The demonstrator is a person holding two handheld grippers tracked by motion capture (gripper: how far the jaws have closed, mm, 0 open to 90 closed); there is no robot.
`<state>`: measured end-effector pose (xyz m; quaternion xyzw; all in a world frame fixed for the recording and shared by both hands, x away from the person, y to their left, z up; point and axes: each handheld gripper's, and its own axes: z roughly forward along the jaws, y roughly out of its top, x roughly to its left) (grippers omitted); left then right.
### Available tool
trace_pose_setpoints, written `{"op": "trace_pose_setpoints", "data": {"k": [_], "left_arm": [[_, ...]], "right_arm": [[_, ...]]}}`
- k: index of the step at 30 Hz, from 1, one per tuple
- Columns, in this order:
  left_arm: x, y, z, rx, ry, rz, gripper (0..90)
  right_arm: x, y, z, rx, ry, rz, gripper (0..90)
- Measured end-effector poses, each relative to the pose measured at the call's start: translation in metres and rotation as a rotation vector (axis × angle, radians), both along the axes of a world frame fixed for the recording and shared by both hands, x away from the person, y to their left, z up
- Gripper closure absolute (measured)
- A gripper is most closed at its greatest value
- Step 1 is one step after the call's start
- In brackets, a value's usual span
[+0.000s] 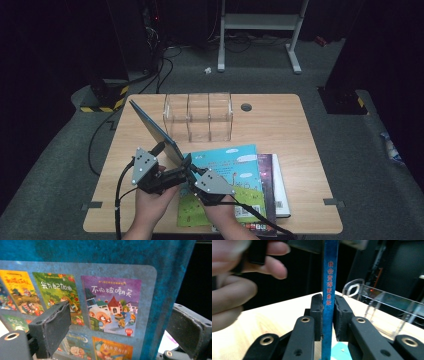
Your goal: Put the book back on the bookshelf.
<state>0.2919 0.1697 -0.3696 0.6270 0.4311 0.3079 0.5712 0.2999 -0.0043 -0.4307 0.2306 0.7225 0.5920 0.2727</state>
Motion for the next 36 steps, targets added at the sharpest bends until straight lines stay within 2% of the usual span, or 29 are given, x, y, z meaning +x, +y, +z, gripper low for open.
{"op": "trace_pose_setpoints", "data": {"k": [6,12,13,21,22,26,27,28,31,36], "left_arm": [[0.001,0.005,-0.003,0.008,0.007,-0.005,14.5],[-0.001,0.014,-0.008,0.003,0.009,-0.032,14.6],[-0.001,0.016,-0.008,0.006,0.011,-0.041,14.8],[-0.004,0.021,-0.011,0.017,0.004,-0.051,17.0],[-0.005,0.024,-0.012,0.021,0.004,-0.055,17.2],[-0.006,0.027,-0.014,0.034,0.008,-0.053,18.5],[-0.005,0.027,-0.015,0.044,0.013,-0.052,19.6],[-0.005,0.028,-0.016,0.056,0.018,-0.052,20.0],[-0.004,0.03,-0.021,0.063,0.035,-0.042,21.3],[-0.005,0.033,-0.025,0.073,0.033,-0.025,26.8]], "right_arm": [[-0.005,0.006,-0.006,-0.008,0.02,0.039,71.9],[-0.005,0.01,-0.01,-0.021,0.037,0.06,69.7],[-0.005,0.011,-0.012,-0.027,0.06,0.067,68.4],[-0.006,0.014,-0.02,-0.088,0.107,0.094,65.5],[-0.007,0.015,-0.023,-0.103,0.125,0.101,65.5],[-0.007,0.018,-0.028,-0.109,0.158,0.115,65.0],[-0.005,0.019,-0.031,-0.114,0.201,0.13,65.4],[-0.004,0.02,-0.033,-0.118,0.223,0.14,65.4],[-0.005,0.023,-0.036,-0.123,0.229,0.151,65.3],[-0.003,0.025,-0.037,-0.116,0.236,0.158,64.9]]}}
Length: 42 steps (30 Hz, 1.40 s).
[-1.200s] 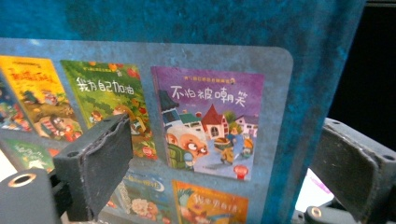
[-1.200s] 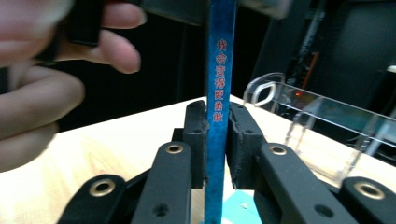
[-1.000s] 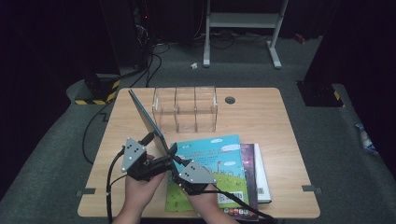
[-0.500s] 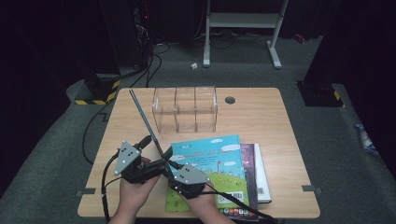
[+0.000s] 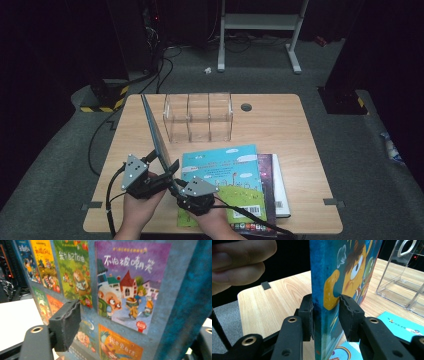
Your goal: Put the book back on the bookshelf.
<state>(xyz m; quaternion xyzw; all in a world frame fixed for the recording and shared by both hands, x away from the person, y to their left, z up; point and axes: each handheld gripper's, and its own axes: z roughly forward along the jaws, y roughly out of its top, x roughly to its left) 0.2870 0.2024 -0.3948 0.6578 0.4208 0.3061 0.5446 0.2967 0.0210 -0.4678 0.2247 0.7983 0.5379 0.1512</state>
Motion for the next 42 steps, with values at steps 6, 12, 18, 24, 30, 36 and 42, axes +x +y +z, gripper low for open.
{"op": "trace_pose_setpoints", "data": {"k": [6,12,18,24,30,36,42], "left_arm": [[-0.001,0.003,-0.002,0.01,-0.005,0.004,30.9],[-0.006,0.003,-0.006,0.054,-0.002,-0.001,41.9],[-0.013,0.01,-0.006,0.047,-0.026,0.032,53.7],[-0.016,0.016,-0.007,0.054,-0.032,0.054,59.4],[-0.019,0.021,-0.007,0.056,-0.037,0.083,63.4],[-0.021,0.029,-0.006,0.056,-0.031,0.104,64.6],[-0.024,0.033,-0.004,0.081,-0.046,0.146,65.4]], "right_arm": [[0.002,0.004,0.0,-0.003,0.012,0.008,64.0],[-0.002,0.005,-0.002,-0.012,0.013,0.025,63.9],[-0.004,0.004,-0.003,-0.023,0.005,0.034,64.1],[-0.006,-0.003,-0.001,-0.023,-0.007,0.022,64.1],[-0.006,-0.015,0.005,-0.018,-0.019,0.003,64.1],[-0.005,-0.042,0.019,-0.017,-0.055,-0.039,60.9],[0.002,-0.089,0.035,-0.026,-0.075,-0.121,58.2]]}}
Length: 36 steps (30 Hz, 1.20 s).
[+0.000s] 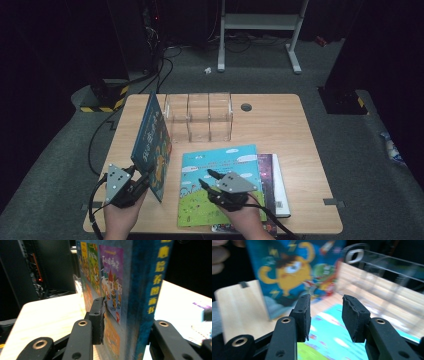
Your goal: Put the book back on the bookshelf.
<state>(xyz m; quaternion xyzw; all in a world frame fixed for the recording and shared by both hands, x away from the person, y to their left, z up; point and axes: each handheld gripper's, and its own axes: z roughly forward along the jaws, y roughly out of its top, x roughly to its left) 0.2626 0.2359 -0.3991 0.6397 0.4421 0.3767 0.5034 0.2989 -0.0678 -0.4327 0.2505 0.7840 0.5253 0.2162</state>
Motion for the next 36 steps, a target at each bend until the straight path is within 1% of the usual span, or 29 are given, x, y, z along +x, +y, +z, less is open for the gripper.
{"op": "trace_pose_setpoints", "data": {"k": [2,3,4,5,6,8,10,11,12,13,14,15,17,18,19,20,22,23,24,25,27,28,29,30,31,32,33,36], "left_arm": [[-0.001,0.001,0.001,0.0,-0.006,0.013,65.7],[-0.001,0.001,0.001,0.0,-0.006,0.013,65.8],[-0.002,0.001,0.003,0.001,-0.001,0.019,66.4],[-0.002,0.001,0.003,0.001,-0.001,0.019,66.7],[-0.002,-0.001,0.003,0.028,-0.005,0.04,66.8],[-0.003,-0.003,0.004,0.034,0.005,0.053,67.2],[-0.003,-0.003,0.005,0.04,0.009,0.053,67.8],[-0.003,-0.004,0.005,0.043,0.012,0.063,68.1],[-0.003,-0.004,0.005,0.043,0.012,0.063,68.3],[-0.003,-0.005,0.005,0.044,0.012,0.065,68.3],[-0.003,-0.005,0.005,0.033,0.014,0.062,68.4],[-0.003,-0.005,0.005,0.033,0.014,0.062,68.5],[-0.002,-0.005,0.005,0.013,0.014,0.051,68.5],[-0.002,-0.006,0.004,-0.005,0.014,0.046,68.3],[-0.002,-0.006,0.003,-0.01,0.006,0.047,68.3],[-0.002,-0.006,0.003,-0.01,0.006,0.047,68.5],[-0.003,-0.006,0.001,-0.03,-0.014,0.047,68.6],[-0.003,-0.006,0.0,-0.05,-0.002,0.051,68.9],[-0.003,-0.006,0.0,-0.05,-0.002,0.051,69.3],[-0.003,-0.006,0.001,-0.05,0.007,0.067,69.7],[-0.003,-0.007,0.003,-0.032,0.016,0.084,70.3],[-0.003,-0.007,0.003,-0.032,0.016,0.084,70.6],[-0.003,-0.007,0.005,-0.02,0.022,0.087,71.2],[-0.002,-0.006,0.006,-0.014,0.029,0.092,71.2],[-0.001,-0.005,0.007,-0.007,0.032,0.099,73.5],[-0.001,-0.004,0.008,-0.007,0.037,0.103,74.7],[0.001,-0.003,0.009,0.007,0.04,0.107,75.8],[0.003,-0.001,0.011,0.016,0.04,0.104,77.6]], "right_arm": [[0.002,-0.02,0.005,-0.012,-0.01,-0.043,58.1],[0.002,-0.02,0.005,-0.012,-0.01,-0.043,58.1],[0.003,-0.04,0.008,-0.018,-0.025,-0.091,58.1],[0.003,-0.04,0.008,-0.018,-0.025,-0.091,58.1],[0.004,-0.061,0.009,-0.006,-0.02,-0.132,58.1],[0.005,-0.08,0.008,-0.004,-0.026,-0.181,58.1],[0.005,-0.098,0.006,-0.003,-0.026,-0.228,58.0],[0.006,-0.107,0.005,-0.002,-0.029,-0.248,58.0],[0.006,-0.107,0.005,-0.002,-0.029,-0.248,58.0],[0.006,-0.116,0.003,0.0,-0.028,-0.269,58.0],[0.008,-0.132,-0.002,0.008,-0.015,-0.305,58.0],[0.008,-0.132,-0.002,0.008,-0.015,-0.305,58.0],[0.01,-0.146,-0.007,0.007,-0.003,-0.339,58.0],[0.01,-0.157,-0.012,0.011,0.003,-0.365,58.0],[0.01,-0.162,-0.014,0.018,0.002,-0.378,58.0],[0.01,-0.162,-0.014,0.018,0.002,-0.378,58.0],[0.011,-0.17,-0.018,0.029,0.005,-0.394,58.0],[0.012,-0.175,-0.022,0.024,0.005,-0.401,57.9],[0.011,-0.178,-0.025,0.025,0.005,-0.402,57.9],[0.011,-0.18,-0.028,0.028,0.006,-0.405,57.9],[0.011,-0.186,-0.031,0.039,0.02,-0.413,57.8],[0.011,-0.186,-0.031,0.039,0.02,-0.413,57.8],[0.011,-0.192,-0.032,0.058,0.03,-0.431,57.8],[0.011,-0.192,-0.032,0.058,0.03,-0.431,57.8],[0.012,-0.198,-0.033,0.068,0.036,-0.439,57.8],[0.012,-0.199,-0.033,0.07,0.037,-0.443,57.7],[0.012,-0.201,-0.034,0.071,0.043,-0.444,57.7],[0.012,-0.201,-0.036,0.071,0.05,-0.448,57.7]]}}
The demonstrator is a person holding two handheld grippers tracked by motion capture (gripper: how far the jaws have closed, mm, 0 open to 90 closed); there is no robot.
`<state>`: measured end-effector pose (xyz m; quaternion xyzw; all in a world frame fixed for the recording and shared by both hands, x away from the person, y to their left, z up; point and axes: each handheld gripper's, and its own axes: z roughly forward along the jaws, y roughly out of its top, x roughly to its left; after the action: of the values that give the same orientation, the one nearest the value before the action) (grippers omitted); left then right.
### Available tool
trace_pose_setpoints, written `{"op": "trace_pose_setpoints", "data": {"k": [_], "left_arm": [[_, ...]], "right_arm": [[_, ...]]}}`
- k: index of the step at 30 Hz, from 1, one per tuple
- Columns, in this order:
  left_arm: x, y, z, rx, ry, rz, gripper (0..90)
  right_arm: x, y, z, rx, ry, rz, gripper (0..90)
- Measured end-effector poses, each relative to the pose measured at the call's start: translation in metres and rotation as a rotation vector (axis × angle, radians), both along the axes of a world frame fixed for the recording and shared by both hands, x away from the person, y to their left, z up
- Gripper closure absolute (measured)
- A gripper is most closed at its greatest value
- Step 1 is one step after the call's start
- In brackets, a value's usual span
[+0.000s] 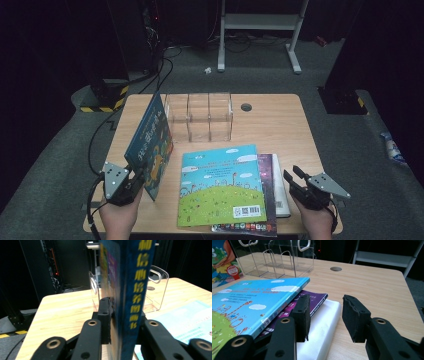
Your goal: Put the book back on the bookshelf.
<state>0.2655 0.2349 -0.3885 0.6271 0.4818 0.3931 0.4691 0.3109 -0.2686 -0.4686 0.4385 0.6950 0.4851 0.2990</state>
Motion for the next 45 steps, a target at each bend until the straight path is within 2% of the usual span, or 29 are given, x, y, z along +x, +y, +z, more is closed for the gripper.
{"op": "trace_pose_setpoints", "data": {"k": [3,7,9,11,13,18,20,24,28,33,40,45], "left_arm": [[0.003,0.003,0.001,0.011,-0.008,-0.013,79.2],[0.008,0.009,0.001,-0.003,0.004,-0.039,77.9],[0.01,0.01,0.001,-0.017,0.011,-0.046,77.6],[0.013,0.015,0.001,-0.056,0.02,-0.073,77.1],[0.014,0.016,0.001,-0.057,0.021,-0.079,77.1],[0.014,0.015,-0.001,-0.061,-0.002,-0.064,77.6],[0.014,0.014,-0.003,-0.064,-0.026,-0.069,77.0],[0.014,0.014,-0.002,-0.078,-0.033,-0.068,76.8],[0.013,0.011,-0.002,-0.044,-0.046,-0.05,79.8],[0.013,0.008,-0.002,-0.027,-0.053,-0.04,81.7],[0.015,0.008,0.003,-0.063,-0.078,-0.038,82.8],[0.021,0.004,0.009,-0.06,-0.079,-0.042,83.0]], "right_arm": [[0.001,0.003,-0.003,-0.011,0.013,0.002,57.7],[0.0,0.004,-0.005,-0.013,0.019,0.003,57.6],[0.0,0.004,-0.006,-0.012,0.022,0.002,57.6],[0.0,0.003,-0.006,-0.012,0.024,-0.002,57.6],[0.0,0.003,-0.006,-0.009,0.023,-0.003,57.6],[-0.001,0.003,-0.006,-0.006,0.02,-0.004,57.6],[-0.001,0.004,-0.006,-0.008,0.019,-0.001,57.6],[-0.001,0.003,-0.006,-0.002,0.019,0.0,57.6],[-0.001,0.004,-0.007,0.0,0.023,0.001,57.6],[-0.001,0.006,-0.008,-0.001,0.025,0.009,57.6],[-0.001,0.005,-0.008,0.004,0.026,0.005,57.7],[-0.001,0.005,-0.008,0.009,0.029,0.007,57.7]]}}
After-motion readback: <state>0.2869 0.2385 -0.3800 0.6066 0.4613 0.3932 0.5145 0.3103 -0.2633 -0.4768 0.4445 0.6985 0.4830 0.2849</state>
